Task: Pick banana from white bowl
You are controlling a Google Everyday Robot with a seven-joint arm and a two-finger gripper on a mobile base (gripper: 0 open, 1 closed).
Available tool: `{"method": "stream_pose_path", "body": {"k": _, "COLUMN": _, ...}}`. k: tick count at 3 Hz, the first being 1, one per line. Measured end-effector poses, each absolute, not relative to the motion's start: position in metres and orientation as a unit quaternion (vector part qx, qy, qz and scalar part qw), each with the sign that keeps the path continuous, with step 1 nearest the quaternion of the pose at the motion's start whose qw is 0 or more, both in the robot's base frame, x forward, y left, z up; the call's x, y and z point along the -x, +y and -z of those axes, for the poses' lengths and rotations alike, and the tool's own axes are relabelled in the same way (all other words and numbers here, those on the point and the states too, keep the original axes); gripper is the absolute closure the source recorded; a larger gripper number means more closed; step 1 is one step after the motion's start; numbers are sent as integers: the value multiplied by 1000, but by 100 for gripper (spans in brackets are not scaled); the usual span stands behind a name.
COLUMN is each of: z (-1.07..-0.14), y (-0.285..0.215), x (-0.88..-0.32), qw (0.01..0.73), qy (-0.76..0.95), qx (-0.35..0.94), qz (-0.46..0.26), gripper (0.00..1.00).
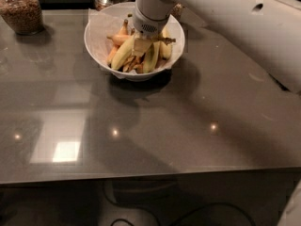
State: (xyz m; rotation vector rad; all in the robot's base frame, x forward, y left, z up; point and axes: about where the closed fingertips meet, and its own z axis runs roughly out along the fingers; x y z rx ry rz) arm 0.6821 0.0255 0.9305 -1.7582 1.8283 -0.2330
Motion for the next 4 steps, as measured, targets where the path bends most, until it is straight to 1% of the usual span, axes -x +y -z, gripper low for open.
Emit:
{"method": "stream_pose_path", "body": {"k": 1, "z": -931, "y": 25, "x": -682, "qw": 293, "qy": 686, "qx": 660, "qz": 88, "gripper": 98}}
{"method": "stream_pose_path", "body": {"k": 2, "z": -963, "y": 23, "x": -666, "qw": 314, "qy": 670, "qx": 666, "qz": 96, "gripper": 100}}
{"method": "stream_pose_path", "body": {"k": 3, "z": -991, "y": 8, "x": -636, "qw": 348, "qy": 653, "qx": 667, "qz": 89, "gripper": 100}}
{"method": "stream_pose_path", "body": {"k": 4, "z": -1009, "y": -30, "x": -595, "qw": 375, "qy": 655, "qx": 653, "qz": 68, "gripper": 100}}
